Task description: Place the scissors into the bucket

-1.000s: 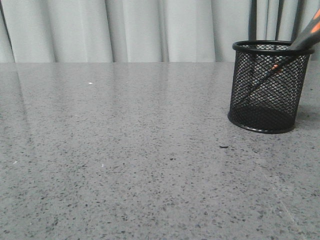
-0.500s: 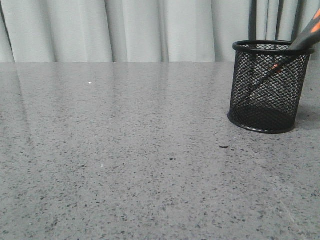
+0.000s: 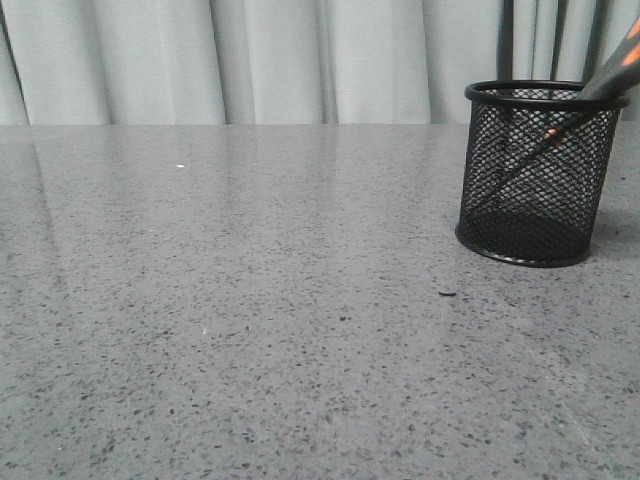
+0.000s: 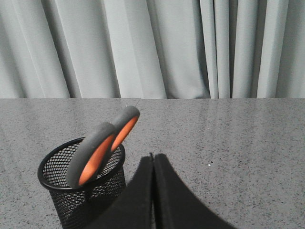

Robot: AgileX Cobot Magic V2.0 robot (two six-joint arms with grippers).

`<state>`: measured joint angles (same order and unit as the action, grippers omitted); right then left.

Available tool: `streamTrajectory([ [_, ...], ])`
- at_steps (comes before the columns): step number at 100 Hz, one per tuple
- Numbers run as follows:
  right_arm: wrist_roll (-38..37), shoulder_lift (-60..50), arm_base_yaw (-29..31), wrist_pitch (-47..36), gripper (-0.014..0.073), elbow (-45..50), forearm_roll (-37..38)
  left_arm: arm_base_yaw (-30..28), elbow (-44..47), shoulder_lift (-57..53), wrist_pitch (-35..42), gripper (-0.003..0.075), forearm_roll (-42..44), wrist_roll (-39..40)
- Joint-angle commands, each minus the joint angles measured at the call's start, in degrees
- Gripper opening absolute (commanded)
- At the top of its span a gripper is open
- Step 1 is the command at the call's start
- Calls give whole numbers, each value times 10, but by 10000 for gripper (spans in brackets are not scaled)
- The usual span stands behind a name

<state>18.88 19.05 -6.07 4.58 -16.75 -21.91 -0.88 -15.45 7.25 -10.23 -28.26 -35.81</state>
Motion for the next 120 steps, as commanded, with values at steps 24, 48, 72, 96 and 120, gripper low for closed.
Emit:
streamTrajectory([
  [24,5,2,2,-46,-69,-16,2,3,111,-50,87,-20,258,344],
  [48,5,3,2,-43,-69,-16,2,3,164,-90,67,-20,271,345],
  [72,5,4,2,-39,-69,-16,2,3,164,-90,68,-20,257,345],
  [96,5,4,2,-39,-69,-16,2,3,164,-90,68,-20,257,345],
  [120,5,4,2,-39,-69,-16,2,3,164,-90,68,-20,257,345],
])
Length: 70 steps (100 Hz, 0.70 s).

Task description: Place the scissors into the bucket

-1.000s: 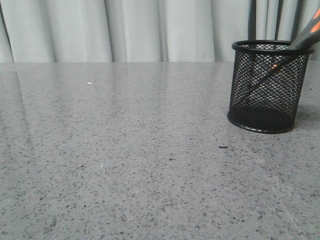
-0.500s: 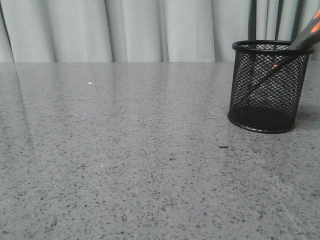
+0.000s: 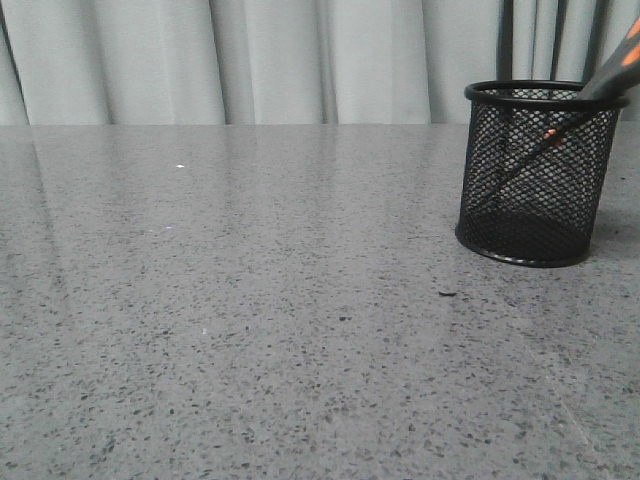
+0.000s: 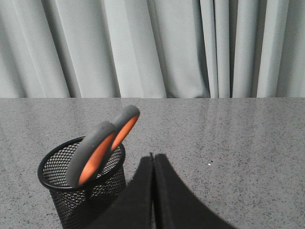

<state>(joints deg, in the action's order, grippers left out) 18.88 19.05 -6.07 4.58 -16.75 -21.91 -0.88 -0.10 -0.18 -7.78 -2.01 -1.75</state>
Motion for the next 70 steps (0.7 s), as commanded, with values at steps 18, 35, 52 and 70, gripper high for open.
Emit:
streamTrajectory([
  [18,5,4,2,-39,-69,-16,2,3,11,-16,44,-20,-6,4],
  [35,5,4,2,-38,-69,-12,27,3,11,-16,44,-20,-6,4],
  [52,-87,-7,2,-38,-69,22,170,3,11,-16,44,-20,-6,4],
  [70,-111,-76,2,-39,-69,92,206,3,11,-16,44,-20,-6,4],
])
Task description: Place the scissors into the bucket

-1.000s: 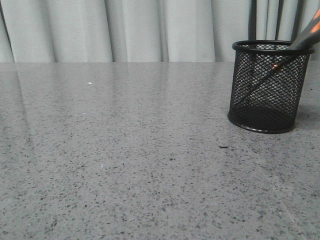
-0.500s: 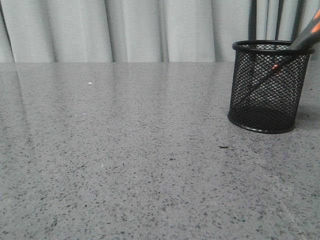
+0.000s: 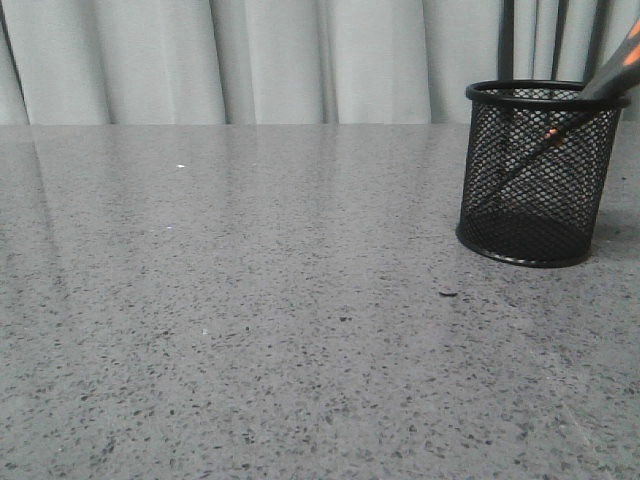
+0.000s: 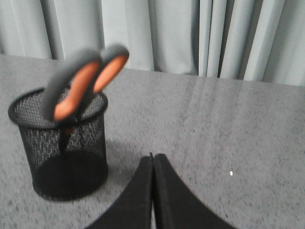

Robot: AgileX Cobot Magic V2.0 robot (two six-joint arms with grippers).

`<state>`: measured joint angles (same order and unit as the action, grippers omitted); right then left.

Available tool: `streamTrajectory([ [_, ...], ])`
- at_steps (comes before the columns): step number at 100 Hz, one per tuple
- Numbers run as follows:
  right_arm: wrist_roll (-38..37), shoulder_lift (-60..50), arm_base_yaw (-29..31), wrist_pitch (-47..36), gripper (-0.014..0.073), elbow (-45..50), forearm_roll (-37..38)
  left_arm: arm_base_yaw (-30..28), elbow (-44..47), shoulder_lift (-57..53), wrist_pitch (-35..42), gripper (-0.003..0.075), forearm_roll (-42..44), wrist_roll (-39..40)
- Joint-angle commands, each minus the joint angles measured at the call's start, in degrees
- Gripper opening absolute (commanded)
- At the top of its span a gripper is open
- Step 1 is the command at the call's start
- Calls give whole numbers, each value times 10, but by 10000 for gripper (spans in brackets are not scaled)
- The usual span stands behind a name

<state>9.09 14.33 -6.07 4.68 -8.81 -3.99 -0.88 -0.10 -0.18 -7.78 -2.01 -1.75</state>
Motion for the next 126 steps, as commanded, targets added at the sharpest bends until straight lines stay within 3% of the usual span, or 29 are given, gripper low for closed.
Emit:
streamTrajectory([
  [1,-14,-33,2,-40,-69,18,29,3,11,-16,44,-20,-6,4],
  [28,-42,-161,13,-27,-69,108,40,3,11,-16,44,-20,-6,4],
  [39,-57,-160,32,9,-69,109,40,3,11,-16,44,-20,-6,4],
  [126,-57,-160,42,12,-69,109,52,3,11,-16,44,-20,-6,4],
])
